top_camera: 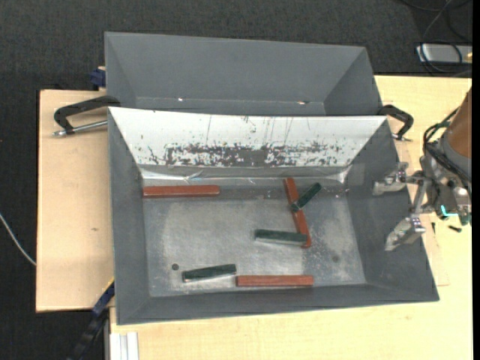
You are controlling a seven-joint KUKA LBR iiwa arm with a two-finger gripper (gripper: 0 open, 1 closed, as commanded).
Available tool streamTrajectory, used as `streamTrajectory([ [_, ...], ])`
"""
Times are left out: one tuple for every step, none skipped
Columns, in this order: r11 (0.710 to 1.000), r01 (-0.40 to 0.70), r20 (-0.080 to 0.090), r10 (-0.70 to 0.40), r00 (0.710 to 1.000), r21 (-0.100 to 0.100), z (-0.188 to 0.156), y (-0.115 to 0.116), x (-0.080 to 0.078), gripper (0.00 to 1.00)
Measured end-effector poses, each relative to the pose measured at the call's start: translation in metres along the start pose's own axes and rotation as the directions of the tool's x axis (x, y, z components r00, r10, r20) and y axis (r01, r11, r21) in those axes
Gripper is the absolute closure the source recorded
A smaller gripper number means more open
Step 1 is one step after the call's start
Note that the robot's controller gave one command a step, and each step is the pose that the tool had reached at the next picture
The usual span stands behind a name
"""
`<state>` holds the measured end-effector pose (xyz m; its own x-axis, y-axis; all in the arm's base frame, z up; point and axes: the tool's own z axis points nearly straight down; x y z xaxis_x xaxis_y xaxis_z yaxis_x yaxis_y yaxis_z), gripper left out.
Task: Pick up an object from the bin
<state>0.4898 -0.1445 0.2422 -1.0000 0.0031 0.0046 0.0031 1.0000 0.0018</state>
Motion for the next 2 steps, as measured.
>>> streamTrajectory([
  [1.000,0.003,0.008,-0.003,1.000,0.002,-0.004,0.001,-0.002,0.00],
  [1.000,0.000,0.014,0.000,1.000,0.004,0.044,0.000,-0.015,0.00],
])
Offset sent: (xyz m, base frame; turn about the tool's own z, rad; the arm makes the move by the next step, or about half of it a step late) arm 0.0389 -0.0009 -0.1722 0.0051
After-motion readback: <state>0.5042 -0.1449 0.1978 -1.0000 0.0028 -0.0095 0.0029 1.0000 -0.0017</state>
